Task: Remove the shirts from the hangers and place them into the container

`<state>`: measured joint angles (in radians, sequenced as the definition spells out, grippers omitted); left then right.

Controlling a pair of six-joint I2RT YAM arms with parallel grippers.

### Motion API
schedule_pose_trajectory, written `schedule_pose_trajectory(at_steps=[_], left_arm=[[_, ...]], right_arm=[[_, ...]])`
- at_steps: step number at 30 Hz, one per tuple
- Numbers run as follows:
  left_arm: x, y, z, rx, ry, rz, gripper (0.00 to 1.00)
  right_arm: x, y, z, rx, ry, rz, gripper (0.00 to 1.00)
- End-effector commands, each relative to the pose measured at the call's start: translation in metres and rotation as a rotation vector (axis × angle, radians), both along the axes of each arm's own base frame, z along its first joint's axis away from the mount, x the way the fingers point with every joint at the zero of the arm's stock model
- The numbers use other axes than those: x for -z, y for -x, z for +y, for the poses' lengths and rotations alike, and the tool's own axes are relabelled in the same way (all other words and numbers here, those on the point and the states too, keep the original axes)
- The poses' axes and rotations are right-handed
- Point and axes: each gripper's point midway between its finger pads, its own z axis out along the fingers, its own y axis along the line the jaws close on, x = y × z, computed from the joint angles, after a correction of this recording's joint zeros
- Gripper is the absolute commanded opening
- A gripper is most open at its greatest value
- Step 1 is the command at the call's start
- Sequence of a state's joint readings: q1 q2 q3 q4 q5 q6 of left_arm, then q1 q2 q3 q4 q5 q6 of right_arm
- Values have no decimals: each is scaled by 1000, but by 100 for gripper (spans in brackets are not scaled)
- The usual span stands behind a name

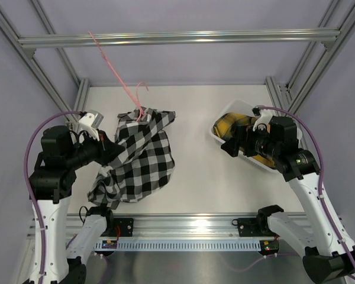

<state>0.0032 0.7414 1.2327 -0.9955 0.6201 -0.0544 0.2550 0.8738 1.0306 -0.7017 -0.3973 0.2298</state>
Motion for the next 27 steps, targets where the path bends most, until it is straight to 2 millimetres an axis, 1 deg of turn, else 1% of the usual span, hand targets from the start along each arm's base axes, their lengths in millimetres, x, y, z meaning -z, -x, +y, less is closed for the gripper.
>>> schedule_pose_trajectory(at_steps=[1, 2, 4, 7, 8, 9, 10, 11, 12, 13, 14, 15, 16, 17, 18, 19, 20, 21, 22, 24, 25, 26, 27], left_arm=[[-35, 19, -33, 237, 81, -138, 0], [-40, 25, -40, 288, 102, -141, 0], [-48, 28, -46, 328, 117, -157, 0], [-65, 29, -54, 382, 138, -187, 0], [-70, 31, -57, 393, 144, -199, 0], [-79, 28, -60, 403, 146, -230, 0], [-84, 27, -61, 405, 152, -240, 0], [-90, 29, -65, 422, 169, -240, 0], [-100, 25, -69, 435, 178, -258, 0], [-106, 29, -75, 462, 197, -252, 0], [-110, 26, -77, 458, 199, -258, 0], [-118, 23, -81, 464, 200, -280, 0], [-120, 21, -83, 463, 201, -286, 0], [-120, 19, -88, 453, 196, -288, 0], [-122, 14, -91, 446, 199, -303, 0], [-118, 15, -100, 464, 211, -283, 0], [-115, 7, -102, 426, 204, -283, 0], [-116, 2, -107, 418, 206, -299, 0], [-103, -3, -112, 407, 196, -278, 0], [-98, -3, -127, 400, 186, -306, 0], [-84, 5, -139, 437, 177, -291, 0], [-85, -1, -141, 402, 177, -321, 0], [-81, 0, -147, 411, 179, -323, 0]], right_arm=[[-12, 1, 7, -51, -15, -54, 99], [-14, -1, 7, -42, -13, -58, 100], [-19, -2, 5, -40, -5, -66, 99], [-37, -5, 3, -35, 6, -111, 100], [-47, -6, 2, -27, 7, -133, 99], [-52, -7, 1, -26, 11, -149, 99], [-58, -7, 0, -24, 12, -161, 100], [-69, -7, 0, -24, 8, -184, 100], [-76, -7, 1, -27, 3, -198, 99], [-82, -6, 1, -28, -3, -210, 99], [-97, -5, 1, -30, -13, -245, 99], [-105, -5, 2, -31, -22, -261, 100], [-113, -4, 2, -34, -27, -281, 99], [-127, -3, 4, -46, -38, -316, 100], [-134, -2, 5, -54, -43, -334, 99], [-139, -2, 5, -58, -47, -349, 99], [-148, -3, 7, -68, -55, -378, 99], [-151, -4, 8, -73, -58, -394, 99], [-153, -4, 9, -79, -63, -409, 99], [-159, -6, 15, -104, -84, -430, 99], [-159, -8, 18, -117, -93, -427, 100], [-162, -10, 20, -124, -103, -442, 99], [-164, -9, 25, -142, -109, -451, 99]])
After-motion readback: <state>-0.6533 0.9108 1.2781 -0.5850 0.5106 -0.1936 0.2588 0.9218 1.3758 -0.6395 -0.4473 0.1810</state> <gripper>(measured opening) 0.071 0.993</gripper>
